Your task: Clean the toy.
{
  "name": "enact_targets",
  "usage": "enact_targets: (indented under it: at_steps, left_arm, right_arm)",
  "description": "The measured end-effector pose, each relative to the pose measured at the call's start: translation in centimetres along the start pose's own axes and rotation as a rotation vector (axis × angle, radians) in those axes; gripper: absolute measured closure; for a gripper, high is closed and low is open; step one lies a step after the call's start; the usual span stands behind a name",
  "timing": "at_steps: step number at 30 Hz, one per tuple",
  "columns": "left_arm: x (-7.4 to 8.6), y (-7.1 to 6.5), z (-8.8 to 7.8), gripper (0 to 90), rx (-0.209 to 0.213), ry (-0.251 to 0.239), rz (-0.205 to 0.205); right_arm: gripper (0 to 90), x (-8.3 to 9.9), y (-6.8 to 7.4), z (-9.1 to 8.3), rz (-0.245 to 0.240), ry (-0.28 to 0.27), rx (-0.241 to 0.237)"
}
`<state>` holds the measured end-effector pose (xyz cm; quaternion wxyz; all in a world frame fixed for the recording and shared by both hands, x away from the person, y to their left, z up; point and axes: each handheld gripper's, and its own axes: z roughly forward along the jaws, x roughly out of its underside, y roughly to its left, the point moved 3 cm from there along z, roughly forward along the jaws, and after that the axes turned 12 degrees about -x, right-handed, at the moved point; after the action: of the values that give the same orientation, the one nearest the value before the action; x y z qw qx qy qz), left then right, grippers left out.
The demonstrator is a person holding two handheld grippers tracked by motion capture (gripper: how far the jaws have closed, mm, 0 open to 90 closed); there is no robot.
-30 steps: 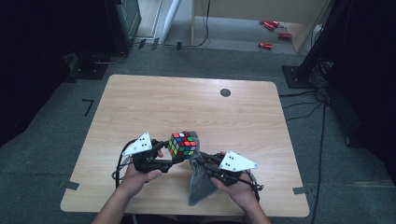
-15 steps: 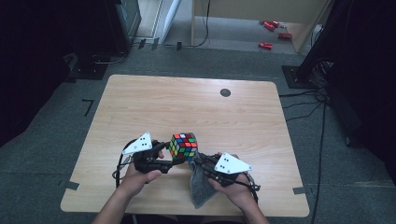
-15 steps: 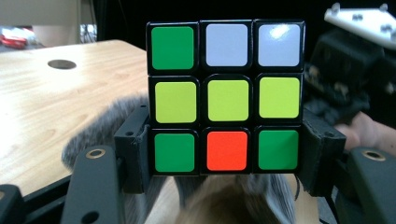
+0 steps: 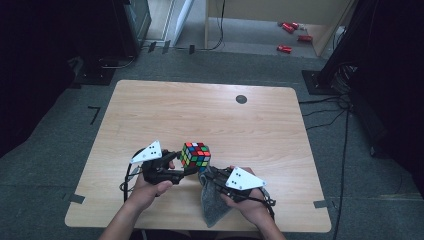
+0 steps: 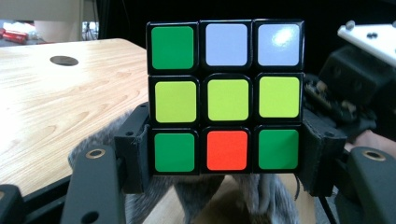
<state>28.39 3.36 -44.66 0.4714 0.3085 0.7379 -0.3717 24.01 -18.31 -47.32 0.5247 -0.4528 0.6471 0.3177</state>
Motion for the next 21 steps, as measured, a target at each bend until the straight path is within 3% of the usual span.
enact_targets:
  at_steps: [3,6,8,11,14,16,18,21]
  left_arm:
    - [0.2,-0.4,0.3,34.7,0.027,0.032,0.016]
    - [0.3,-0.7,0.5,34.7,0.015,0.036,0.024]
    - [0.1,-0.6,0.4,34.7,-0.007,0.012,0.01]
    - [-0.1,-0.3,0.0,34.7,-0.066,-0.065,-0.026]
    - [0.3,-0.5,0.4,34.7,-0.147,-0.104,-0.027]
    - [0.7,-0.9,0.9,34.7,-0.191,-0.106,-0.016]
    - [1.1,-1.2,1.3,34.7,-0.205,-0.123,-0.034]
    - [1.2,-1.4,1.4,34.7,-0.229,-0.148,-0.034]
  right_arm:
    - [80.1,-0.4,-0.7,-1.0,-0.002,-0.036,0.041]
    - [80.1,-0.6,-1.2,-1.6,0.006,-0.065,0.079]
    - [80.2,-0.3,-1.1,-1.3,0.015,-0.06,0.064]
    - [79.7,0.2,-0.3,-0.2,0.036,-0.036,0.018]
    - [79.4,0.3,0.8,1.1,0.111,-0.048,-0.028]
    - [79.5,0.1,1.3,1.7,0.155,-0.073,-0.023]
    - [79.6,-0.2,1.6,2.0,0.217,-0.108,-0.033]
    - [80.3,-0.3,1.5,1.9,0.287,-0.134,-0.006]
